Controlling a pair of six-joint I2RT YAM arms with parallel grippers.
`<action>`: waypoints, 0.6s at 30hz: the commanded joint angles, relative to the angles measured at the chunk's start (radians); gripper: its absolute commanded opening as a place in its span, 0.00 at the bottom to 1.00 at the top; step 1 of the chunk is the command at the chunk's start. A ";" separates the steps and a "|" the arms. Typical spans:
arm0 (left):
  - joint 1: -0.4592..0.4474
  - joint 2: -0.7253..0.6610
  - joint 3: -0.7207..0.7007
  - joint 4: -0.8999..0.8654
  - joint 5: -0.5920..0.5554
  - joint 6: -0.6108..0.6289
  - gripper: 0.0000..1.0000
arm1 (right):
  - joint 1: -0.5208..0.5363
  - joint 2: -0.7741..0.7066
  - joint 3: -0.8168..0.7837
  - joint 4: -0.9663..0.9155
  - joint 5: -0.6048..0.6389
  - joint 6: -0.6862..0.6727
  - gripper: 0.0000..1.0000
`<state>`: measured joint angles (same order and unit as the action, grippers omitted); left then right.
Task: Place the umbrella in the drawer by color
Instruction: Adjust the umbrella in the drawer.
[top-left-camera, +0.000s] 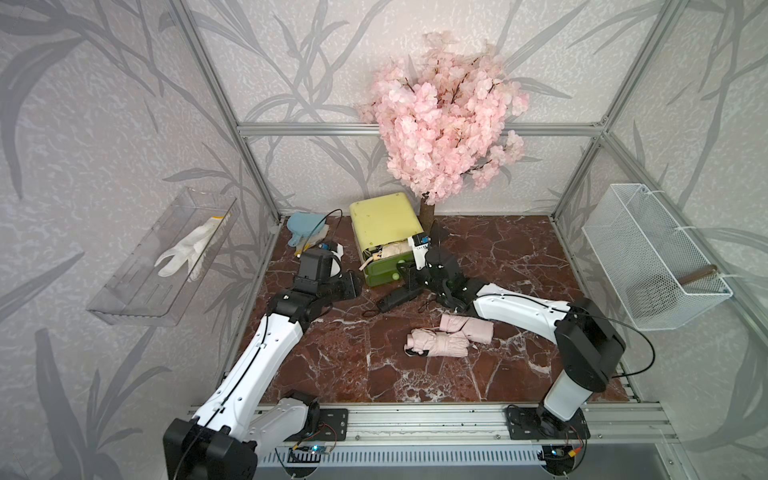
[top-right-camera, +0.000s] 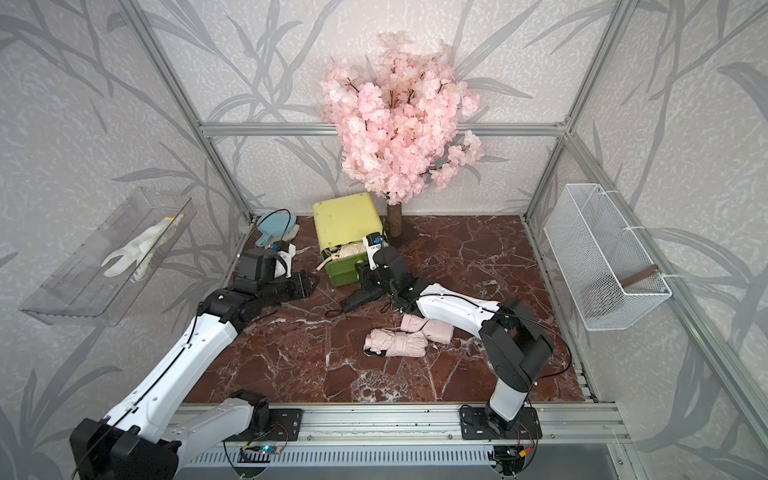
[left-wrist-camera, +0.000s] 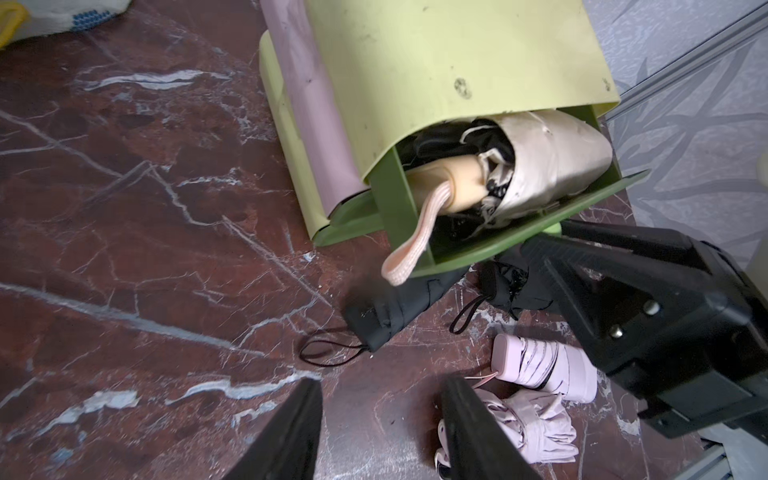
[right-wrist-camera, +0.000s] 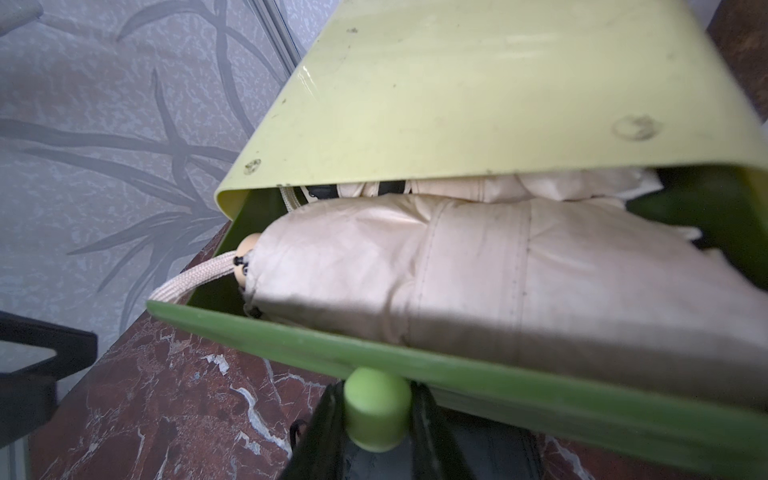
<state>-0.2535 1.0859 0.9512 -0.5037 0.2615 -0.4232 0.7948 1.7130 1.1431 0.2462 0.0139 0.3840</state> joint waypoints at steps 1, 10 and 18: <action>0.003 0.017 -0.006 0.125 0.001 -0.003 0.51 | 0.008 -0.039 0.035 0.051 -0.054 -0.016 0.00; 0.002 0.093 0.024 0.137 -0.042 0.026 0.44 | 0.009 -0.030 0.037 0.059 -0.069 0.001 0.00; 0.002 0.120 -0.006 0.203 -0.012 0.028 0.38 | 0.007 -0.025 0.037 0.058 -0.078 0.006 0.00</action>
<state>-0.2531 1.2060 0.9501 -0.3550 0.2325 -0.4110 0.7925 1.7130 1.1431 0.2466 0.0055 0.3935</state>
